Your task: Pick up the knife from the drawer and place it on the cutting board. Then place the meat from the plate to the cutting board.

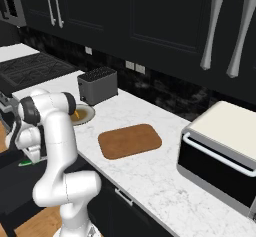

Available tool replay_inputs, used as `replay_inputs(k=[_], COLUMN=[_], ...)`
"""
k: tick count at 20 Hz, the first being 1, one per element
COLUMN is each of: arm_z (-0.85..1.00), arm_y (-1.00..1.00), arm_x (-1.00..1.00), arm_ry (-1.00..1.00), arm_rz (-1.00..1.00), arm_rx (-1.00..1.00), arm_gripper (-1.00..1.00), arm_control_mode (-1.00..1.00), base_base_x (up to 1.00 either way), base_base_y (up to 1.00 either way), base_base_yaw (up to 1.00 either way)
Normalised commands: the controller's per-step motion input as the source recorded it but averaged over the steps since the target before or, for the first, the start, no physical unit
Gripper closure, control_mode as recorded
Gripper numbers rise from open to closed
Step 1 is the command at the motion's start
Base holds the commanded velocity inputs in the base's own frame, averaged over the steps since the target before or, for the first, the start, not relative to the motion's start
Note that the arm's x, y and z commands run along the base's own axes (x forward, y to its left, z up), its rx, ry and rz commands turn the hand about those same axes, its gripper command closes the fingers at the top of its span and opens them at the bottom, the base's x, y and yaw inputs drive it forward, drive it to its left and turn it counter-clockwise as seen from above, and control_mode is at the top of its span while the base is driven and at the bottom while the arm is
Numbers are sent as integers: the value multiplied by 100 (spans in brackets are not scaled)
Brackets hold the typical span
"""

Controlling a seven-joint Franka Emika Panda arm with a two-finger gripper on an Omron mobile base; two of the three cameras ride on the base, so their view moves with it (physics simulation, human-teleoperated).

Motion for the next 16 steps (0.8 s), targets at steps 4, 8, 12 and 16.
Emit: replay_inputs(k=[4,8,12,16], arm_z=[-29,-4,0,0], arm_y=[-1,-14,-15,0], arm_x=[0,-19,-3,22], arm_ry=[0,0,0,0], arm_rz=[0,0,-1,0], arm_rx=[0,0,0,0], arm_gripper=[-100,-100,-100,-100], arm_control_mode=[-100,-100,-100,-100], base_base_x=[0,0,0,0], base_base_y=[0,0,0,0], base_base_yaw=[0,0,0,0])
